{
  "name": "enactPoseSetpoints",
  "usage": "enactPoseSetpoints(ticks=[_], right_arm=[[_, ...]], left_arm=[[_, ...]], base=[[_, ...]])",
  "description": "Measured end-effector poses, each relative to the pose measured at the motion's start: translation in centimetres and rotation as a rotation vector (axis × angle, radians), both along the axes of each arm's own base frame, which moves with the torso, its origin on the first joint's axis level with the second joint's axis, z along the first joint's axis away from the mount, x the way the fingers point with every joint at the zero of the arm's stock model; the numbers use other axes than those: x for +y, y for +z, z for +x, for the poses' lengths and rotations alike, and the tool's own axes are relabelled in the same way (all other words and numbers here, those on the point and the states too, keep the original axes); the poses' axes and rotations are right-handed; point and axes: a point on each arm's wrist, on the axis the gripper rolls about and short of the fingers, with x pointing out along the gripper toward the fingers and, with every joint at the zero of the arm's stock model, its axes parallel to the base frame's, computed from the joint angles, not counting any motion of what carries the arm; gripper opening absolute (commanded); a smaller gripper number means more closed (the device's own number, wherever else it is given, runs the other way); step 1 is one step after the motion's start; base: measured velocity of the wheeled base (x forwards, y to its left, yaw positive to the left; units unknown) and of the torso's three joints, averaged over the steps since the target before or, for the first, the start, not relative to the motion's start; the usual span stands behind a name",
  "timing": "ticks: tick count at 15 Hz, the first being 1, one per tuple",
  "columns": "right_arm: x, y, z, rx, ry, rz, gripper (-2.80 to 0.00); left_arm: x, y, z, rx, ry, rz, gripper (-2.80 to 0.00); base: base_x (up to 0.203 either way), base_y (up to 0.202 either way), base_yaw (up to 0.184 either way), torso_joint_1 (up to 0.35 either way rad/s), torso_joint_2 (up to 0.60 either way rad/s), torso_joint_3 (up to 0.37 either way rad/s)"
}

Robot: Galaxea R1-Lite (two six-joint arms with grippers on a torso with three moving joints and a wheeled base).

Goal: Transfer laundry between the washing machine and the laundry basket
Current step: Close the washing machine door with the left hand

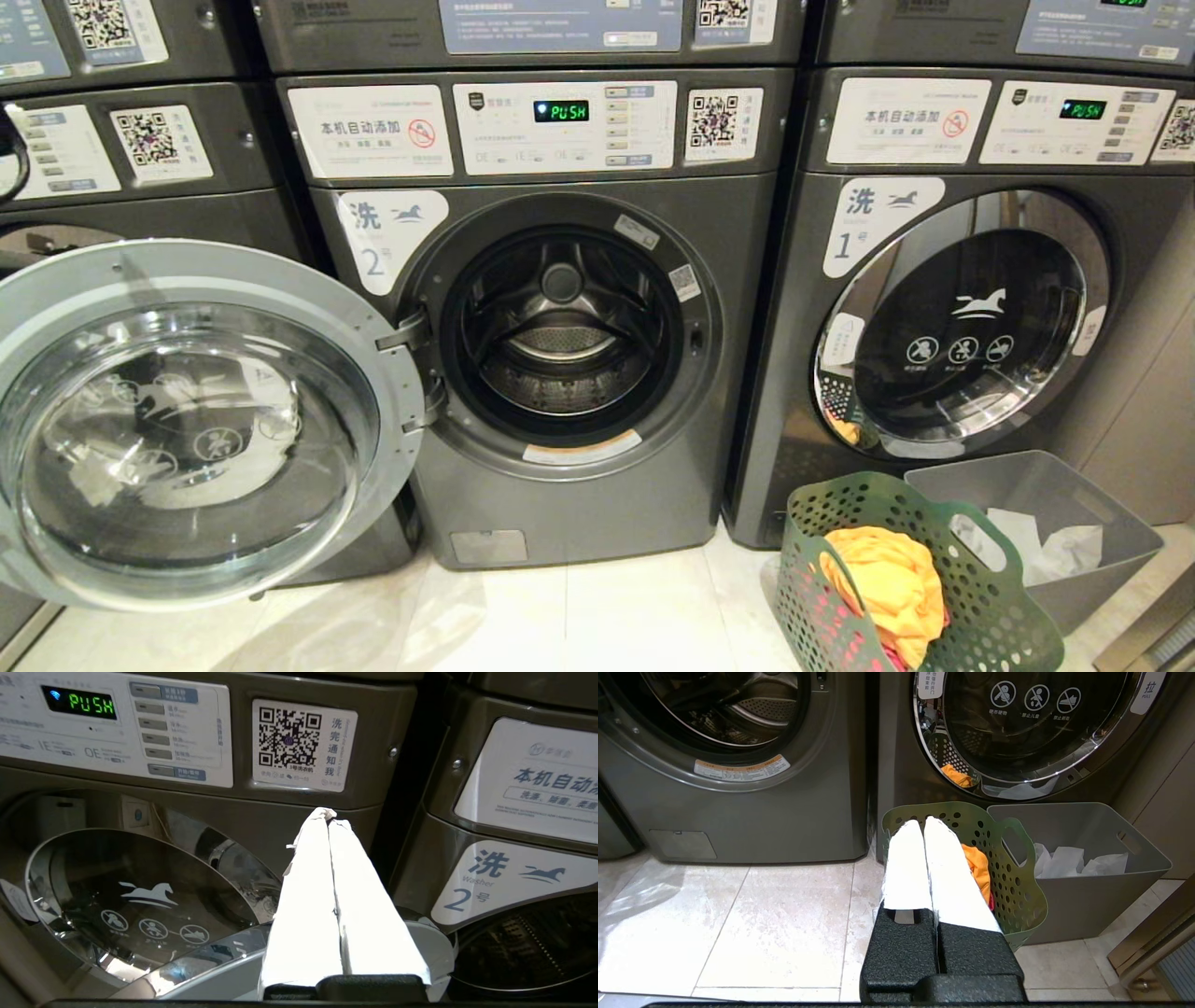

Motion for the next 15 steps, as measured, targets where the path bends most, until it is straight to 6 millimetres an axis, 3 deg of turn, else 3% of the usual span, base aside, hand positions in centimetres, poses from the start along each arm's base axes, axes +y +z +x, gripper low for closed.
enactPoseSetpoints(ticks=[6, 10, 15], right_arm=[[0.0, 0.0, 0.0, 0.000, -0.002, -0.003, -2.80], [0.0, 0.0, 0.0, 0.000, -0.002, -0.005, -2.80], [0.0, 0.0, 0.0, 0.001, -0.003, -0.006, -2.80]], left_arm=[[5.3, -4.3, 1.8, 0.092, 0.157, -0.037, -2.80], [6.1, -6.1, 2.2, 0.175, 0.186, -0.079, -2.80], [7.5, -7.1, 3.4, 0.119, 0.200, -0.052, -2.80]], base=[[0.000, 0.000, 0.000, 0.000, 0.00, 0.000], [0.000, 0.000, 0.000, 0.000, 0.00, 0.000], [0.000, 0.000, 0.000, 0.000, 0.00, 0.000]])
